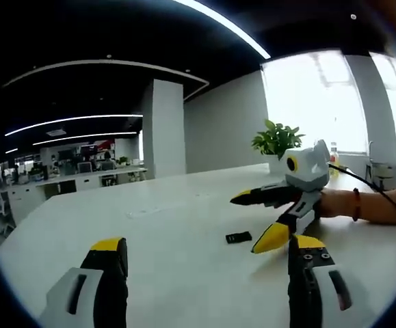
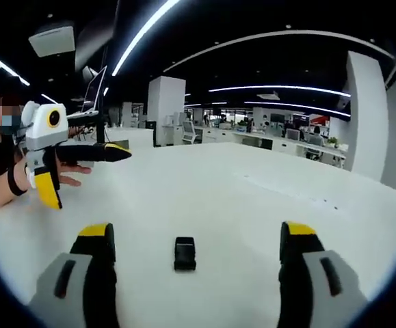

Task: Snap the two parts of the plastic buckle together until the buckle closes and remains connected.

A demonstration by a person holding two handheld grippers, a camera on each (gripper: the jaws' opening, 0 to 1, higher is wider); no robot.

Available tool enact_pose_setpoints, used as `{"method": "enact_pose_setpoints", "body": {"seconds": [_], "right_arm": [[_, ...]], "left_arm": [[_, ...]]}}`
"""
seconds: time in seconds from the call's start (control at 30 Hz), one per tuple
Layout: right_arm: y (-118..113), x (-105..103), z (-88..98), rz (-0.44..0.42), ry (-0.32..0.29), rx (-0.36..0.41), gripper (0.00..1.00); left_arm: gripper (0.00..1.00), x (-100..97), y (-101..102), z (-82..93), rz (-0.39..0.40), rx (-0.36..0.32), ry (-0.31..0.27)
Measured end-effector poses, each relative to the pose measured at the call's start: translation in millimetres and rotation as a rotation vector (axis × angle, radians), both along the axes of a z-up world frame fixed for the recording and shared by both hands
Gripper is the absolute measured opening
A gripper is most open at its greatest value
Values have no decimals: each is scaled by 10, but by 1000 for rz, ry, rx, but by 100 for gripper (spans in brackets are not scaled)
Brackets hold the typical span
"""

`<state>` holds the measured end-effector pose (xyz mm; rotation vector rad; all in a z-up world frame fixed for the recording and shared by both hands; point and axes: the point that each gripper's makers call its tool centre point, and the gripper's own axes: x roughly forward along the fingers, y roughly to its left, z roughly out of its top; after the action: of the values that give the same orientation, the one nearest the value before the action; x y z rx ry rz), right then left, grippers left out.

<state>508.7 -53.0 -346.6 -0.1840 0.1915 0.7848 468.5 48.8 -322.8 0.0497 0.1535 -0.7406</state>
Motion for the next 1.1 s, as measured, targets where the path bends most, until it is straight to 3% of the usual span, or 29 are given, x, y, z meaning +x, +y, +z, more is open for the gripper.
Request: {"method": "enact_pose_setpoints", "body": {"seconds": [0.27, 0.43, 0.57, 0.63, 0.7, 0.83, 0.9, 0.97, 1.1], "right_arm": [[-134, -80, 82, -79, 11, 18, 100], [-253, -133, 132, -134, 24, -15, 100], [-350, -381, 218, -146, 23, -18, 100], [-409, -510, 266, -162, 20, -15, 100], [-481, -539, 389, -188, 37, 48, 100], [-553, -730, 507, -190, -18, 22, 100], [-552, -819, 528, -185, -35, 15, 100], [-565, -983, 579, -188, -72, 15, 100], [-643, -1233, 603, -203, -103, 58, 100]], "left_arm": [[99, 35, 110, 50, 46, 5, -8], [99, -33, 115, 157, 55, -4, -20], [99, -99, 133, 269, 65, -39, -24], [97, -150, 176, 272, 72, 0, -35], [99, -234, 193, 244, 42, 59, -49], [99, -485, 209, 253, 14, 13, -23], [99, -612, 205, 276, 7, -5, -34], [99, -818, 169, 284, -16, 18, -93], [99, -1016, 166, 206, -2, 23, -96]]}}
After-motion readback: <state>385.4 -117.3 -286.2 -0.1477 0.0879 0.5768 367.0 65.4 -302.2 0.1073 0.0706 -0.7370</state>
